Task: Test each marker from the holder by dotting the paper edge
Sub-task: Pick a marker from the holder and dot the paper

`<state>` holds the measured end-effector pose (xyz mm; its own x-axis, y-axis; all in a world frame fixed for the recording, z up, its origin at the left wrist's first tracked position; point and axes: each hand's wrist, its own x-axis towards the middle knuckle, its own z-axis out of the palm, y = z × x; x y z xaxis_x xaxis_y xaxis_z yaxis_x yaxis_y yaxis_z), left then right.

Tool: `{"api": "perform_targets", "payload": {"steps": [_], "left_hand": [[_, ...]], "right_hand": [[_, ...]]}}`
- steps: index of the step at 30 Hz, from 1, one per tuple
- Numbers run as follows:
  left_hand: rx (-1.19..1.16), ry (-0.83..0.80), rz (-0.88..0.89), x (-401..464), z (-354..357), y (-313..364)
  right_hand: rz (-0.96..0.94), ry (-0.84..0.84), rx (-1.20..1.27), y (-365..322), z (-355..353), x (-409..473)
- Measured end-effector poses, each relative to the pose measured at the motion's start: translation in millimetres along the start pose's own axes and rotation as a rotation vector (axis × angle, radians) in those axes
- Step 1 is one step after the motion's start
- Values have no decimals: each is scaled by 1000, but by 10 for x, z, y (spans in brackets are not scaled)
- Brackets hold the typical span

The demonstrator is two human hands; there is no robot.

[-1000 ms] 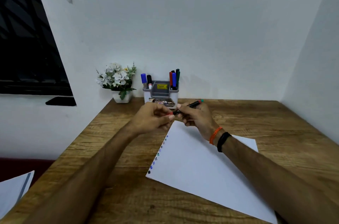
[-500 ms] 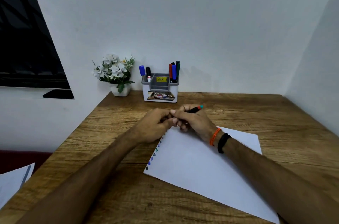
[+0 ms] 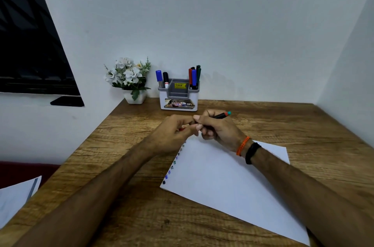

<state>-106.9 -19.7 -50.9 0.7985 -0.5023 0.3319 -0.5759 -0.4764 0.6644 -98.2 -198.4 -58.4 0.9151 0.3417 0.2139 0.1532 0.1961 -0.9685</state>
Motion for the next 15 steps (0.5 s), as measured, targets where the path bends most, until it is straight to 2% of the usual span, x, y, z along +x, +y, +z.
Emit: {"api": "perform_targets", "payload": {"steps": [4,7,11,15], "left_hand": [[-77,-22,-39,-21,-9,18],[0,-25,-122,-12,-82,-95],[133,10,-244,-13,-193,-249],[147,-164,-269,-8,-275,-318]], "right_hand": [[-30,11,-52,-16,-15,0],[-9,42,-37,-20,-55,14],[56,-12,-83,-55,-167,25],[56,-23,-184,-10,-188,62]]}}
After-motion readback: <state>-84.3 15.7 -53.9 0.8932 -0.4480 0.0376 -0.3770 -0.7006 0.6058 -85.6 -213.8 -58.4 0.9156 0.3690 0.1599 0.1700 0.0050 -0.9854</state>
